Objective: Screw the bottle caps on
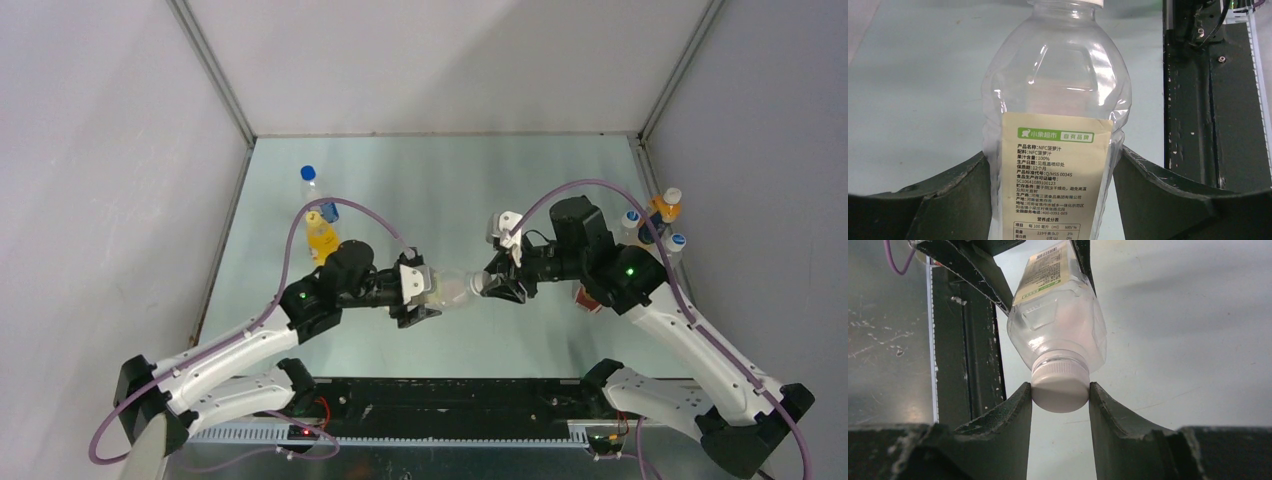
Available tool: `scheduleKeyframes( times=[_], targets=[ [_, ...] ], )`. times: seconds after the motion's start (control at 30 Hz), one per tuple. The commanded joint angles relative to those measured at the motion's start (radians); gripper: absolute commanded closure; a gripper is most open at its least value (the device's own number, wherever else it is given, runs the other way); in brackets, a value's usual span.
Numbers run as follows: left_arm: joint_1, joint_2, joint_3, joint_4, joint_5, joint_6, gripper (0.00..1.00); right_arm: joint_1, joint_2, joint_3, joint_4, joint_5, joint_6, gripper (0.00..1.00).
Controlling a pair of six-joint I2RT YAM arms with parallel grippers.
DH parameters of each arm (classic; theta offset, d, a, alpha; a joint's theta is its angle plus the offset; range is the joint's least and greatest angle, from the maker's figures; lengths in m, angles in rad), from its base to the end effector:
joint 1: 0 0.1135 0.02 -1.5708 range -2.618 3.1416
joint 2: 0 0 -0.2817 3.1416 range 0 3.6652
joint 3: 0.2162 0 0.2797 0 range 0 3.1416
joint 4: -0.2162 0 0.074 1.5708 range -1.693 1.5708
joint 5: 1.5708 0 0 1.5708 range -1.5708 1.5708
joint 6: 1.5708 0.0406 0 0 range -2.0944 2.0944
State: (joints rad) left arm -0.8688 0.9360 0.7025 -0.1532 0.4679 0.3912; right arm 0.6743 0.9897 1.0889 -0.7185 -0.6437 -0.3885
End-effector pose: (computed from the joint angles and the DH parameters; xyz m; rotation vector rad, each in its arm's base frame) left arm 0.1376 -0.1910 0.2939 1.4140 1.4041 -0.7686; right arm 0.1551 0.1551 0.3739 -1.4035 1.6612 0.8647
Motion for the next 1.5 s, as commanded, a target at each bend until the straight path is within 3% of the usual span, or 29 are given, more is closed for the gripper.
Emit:
scheduleKeyframes(
  times=[0.0, 0.13, 0.37, 0.73, 0.97, 1.03, 1.13, 1.3, 1.47],
  targets=[
    [-0.012, -0.039, 0.042, 0.279, 0.017, -0.012, 1.0, 0.003, 0.016, -0.015, 0.031, -0.081, 0.098, 1.0],
    [-0.036, -0.03, 0.053, 0.291, -0.022, 0.017, 1.0, -0.013, 0.043, -0.009, 0.022, -0.069, 0.213, 1.0],
    [-0.082, -0.019, 0.021, 0.418, -0.156, 0.057, 1.0, -0.099, 0.109, 0.007, 0.05, -0.052, 0.582, 1.0],
    [-0.204, 0.026, -0.046, 0.627, -0.393, 0.154, 1.0, -0.126, 0.118, -0.041, 0.124, 0.116, 1.086, 1.0],
    [-0.282, 0.086, -0.112, 0.744, -0.588, 0.21, 1.0, -0.126, 0.117, -0.062, 0.138, 0.187, 1.231, 0.98],
    [-0.283, 0.092, -0.124, 0.741, -0.606, 0.2, 1.0, -0.126, 0.1, -0.062, 0.147, 0.213, 1.231, 0.92],
    [-0.27, 0.097, -0.131, 0.679, -0.6, 0.168, 1.0, -0.128, 0.063, -0.062, 0.194, 0.229, 1.206, 0.7],
    [-0.18, 0.088, -0.141, 0.571, -0.464, 0.046, 1.0, -0.131, -0.011, -0.061, 0.29, 0.216, 1.032, 0.35],
    [-0.094, 0.075, -0.104, 0.406, -0.299, 0.021, 1.0, -0.145, -0.054, -0.049, 0.305, 0.132, 0.839, 0.16]
  ],
)
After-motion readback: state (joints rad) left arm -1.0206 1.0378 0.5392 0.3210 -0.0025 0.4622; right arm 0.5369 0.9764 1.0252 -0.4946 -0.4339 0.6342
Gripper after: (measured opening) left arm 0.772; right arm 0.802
